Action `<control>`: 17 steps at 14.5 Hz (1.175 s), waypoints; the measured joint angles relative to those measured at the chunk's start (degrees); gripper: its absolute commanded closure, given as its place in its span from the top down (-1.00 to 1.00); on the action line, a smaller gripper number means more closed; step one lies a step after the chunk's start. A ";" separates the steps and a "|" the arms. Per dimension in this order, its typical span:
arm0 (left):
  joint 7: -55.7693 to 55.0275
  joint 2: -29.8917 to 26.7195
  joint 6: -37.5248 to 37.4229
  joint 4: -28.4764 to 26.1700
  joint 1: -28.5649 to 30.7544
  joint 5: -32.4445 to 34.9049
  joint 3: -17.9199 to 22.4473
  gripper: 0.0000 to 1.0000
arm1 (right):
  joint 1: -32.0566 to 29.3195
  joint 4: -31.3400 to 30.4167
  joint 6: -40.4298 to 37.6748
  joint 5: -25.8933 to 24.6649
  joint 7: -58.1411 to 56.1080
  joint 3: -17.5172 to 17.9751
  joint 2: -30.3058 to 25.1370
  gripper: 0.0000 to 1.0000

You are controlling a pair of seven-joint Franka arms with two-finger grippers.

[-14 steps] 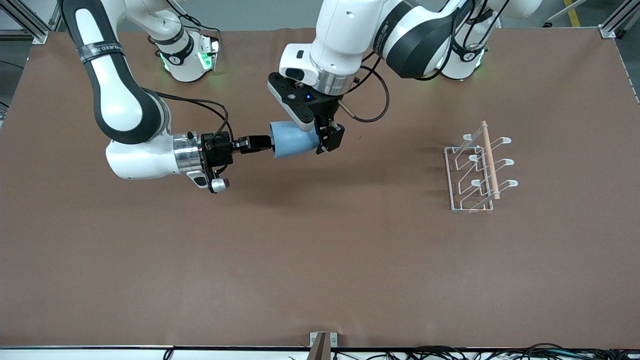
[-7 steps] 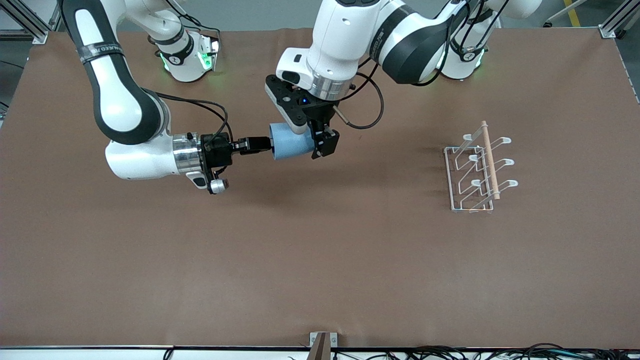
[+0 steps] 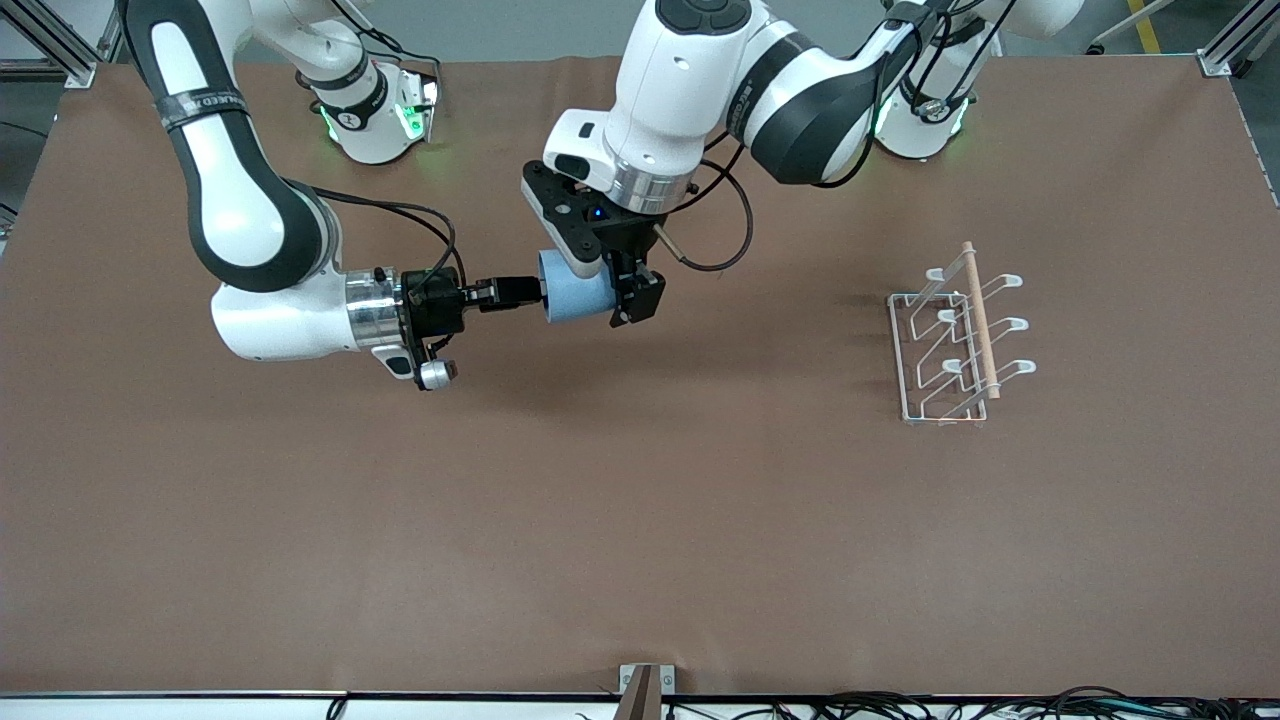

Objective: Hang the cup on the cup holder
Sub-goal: 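Grasp the cup body with the left gripper, then carry the cup to the holder while the right gripper releases and withdraws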

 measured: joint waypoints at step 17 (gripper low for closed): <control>1.66 0.16 -9.33 1.32 -0.13 4.37 0.44 0.26 | 0.04 0.21 0.12 0.23 -0.07 -0.24 -0.03 1.00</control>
